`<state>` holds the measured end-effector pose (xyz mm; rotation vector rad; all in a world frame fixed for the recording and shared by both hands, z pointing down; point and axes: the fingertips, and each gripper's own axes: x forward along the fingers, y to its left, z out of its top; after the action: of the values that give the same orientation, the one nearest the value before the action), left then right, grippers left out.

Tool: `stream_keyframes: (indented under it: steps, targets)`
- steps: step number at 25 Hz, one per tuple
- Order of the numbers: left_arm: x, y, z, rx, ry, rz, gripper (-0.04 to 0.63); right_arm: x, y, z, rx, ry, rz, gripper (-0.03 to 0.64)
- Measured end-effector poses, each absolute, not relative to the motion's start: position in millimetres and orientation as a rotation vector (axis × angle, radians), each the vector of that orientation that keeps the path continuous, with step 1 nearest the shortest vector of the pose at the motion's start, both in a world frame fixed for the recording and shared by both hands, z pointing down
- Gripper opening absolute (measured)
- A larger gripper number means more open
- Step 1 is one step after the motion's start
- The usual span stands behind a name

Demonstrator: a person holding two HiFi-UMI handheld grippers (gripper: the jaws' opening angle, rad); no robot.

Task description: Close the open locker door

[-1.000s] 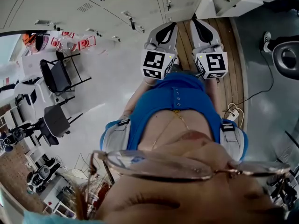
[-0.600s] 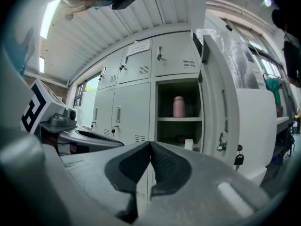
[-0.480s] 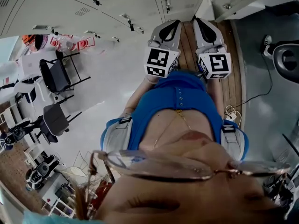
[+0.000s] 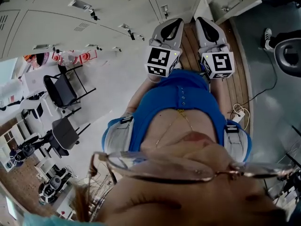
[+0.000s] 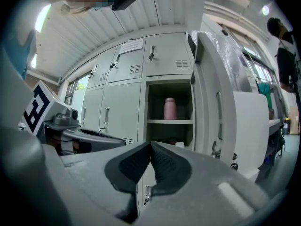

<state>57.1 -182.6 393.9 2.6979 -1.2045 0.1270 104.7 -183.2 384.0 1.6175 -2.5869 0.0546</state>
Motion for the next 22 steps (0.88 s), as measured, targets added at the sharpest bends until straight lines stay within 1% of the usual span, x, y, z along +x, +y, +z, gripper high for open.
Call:
stream_keyframes:
  steps: [7,12,17,22]
  targets:
    - [67.9,-195.4,397.4,2.724,-1.125,0.142,-0.002,126.3,-193.7,375.2,1.698,-2.560,0.022,0.002]
    - [74.9,-196.0,404.2,2.729,-1.089,0.161,-0.002,152.9,-189.8,369.1,1.736,-2.515,-0.060,0.002]
    - [78.1,-197.5,405.9,2.734,-1.072,0.163,-0.002,181.9,-186.7,365.7,1.824,-2.498,-0.026,0.002]
    - [77.9,-197.3,410.9,2.726,-1.064,0.182,-0.002,200.6,-184.7,359.9,1.859,-2.487,-0.083,0.002]
